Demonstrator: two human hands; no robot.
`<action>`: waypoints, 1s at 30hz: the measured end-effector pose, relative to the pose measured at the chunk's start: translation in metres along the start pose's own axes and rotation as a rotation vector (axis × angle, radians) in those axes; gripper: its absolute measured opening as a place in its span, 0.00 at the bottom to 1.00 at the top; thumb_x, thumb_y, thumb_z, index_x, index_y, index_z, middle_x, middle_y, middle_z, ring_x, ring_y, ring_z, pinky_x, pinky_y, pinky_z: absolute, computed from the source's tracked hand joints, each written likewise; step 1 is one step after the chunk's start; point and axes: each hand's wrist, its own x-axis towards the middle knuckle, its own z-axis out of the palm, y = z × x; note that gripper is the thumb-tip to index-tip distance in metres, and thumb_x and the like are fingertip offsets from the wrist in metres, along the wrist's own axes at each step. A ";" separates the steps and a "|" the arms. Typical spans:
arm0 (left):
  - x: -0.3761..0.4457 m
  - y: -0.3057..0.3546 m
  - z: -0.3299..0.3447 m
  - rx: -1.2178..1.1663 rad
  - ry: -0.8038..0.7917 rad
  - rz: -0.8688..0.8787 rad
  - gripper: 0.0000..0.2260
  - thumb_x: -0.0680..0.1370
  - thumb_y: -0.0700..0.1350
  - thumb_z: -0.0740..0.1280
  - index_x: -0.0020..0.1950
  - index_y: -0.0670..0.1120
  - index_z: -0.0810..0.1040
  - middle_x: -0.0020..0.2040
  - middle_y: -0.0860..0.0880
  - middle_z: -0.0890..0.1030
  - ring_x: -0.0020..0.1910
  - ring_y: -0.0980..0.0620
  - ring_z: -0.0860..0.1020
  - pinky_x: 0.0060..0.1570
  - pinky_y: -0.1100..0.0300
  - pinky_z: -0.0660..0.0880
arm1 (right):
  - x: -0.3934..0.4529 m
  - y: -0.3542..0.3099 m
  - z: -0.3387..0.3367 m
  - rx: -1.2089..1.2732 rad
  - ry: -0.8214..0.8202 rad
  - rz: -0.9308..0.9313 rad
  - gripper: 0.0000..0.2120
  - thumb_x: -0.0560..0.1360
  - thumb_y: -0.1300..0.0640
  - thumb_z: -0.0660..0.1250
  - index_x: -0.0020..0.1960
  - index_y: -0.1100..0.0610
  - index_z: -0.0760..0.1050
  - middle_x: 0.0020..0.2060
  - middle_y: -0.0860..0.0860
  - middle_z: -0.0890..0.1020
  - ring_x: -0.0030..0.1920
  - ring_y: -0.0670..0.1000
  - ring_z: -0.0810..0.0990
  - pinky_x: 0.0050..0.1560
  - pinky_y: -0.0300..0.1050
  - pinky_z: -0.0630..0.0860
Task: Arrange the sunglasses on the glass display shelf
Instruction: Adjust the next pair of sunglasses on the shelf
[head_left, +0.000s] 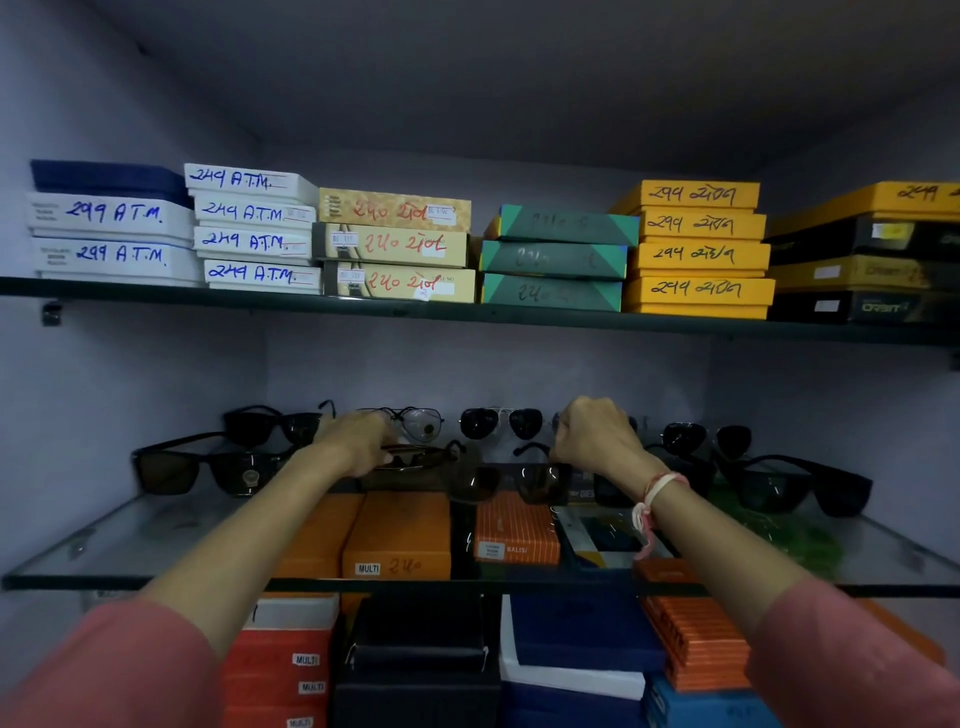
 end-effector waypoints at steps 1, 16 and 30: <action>-0.001 -0.002 0.004 0.037 0.028 0.011 0.18 0.79 0.48 0.65 0.69 0.50 0.74 0.66 0.47 0.78 0.68 0.46 0.73 0.70 0.47 0.63 | 0.000 -0.001 -0.001 -0.019 0.001 0.001 0.07 0.71 0.63 0.69 0.35 0.60 0.74 0.32 0.55 0.77 0.38 0.58 0.81 0.38 0.48 0.80; -0.032 -0.050 -0.036 -0.198 0.254 0.051 0.12 0.83 0.46 0.58 0.61 0.45 0.77 0.59 0.44 0.81 0.61 0.43 0.76 0.65 0.46 0.67 | 0.001 -0.089 -0.003 0.347 0.036 -0.279 0.11 0.74 0.55 0.71 0.55 0.57 0.84 0.53 0.54 0.87 0.53 0.52 0.84 0.58 0.47 0.80; -0.041 -0.072 -0.045 -0.651 0.291 0.076 0.11 0.67 0.46 0.78 0.45 0.40 0.86 0.42 0.44 0.86 0.39 0.48 0.86 0.38 0.54 0.85 | 0.002 -0.123 0.006 0.383 0.040 -0.310 0.09 0.72 0.55 0.74 0.47 0.59 0.87 0.41 0.54 0.88 0.30 0.43 0.78 0.37 0.38 0.80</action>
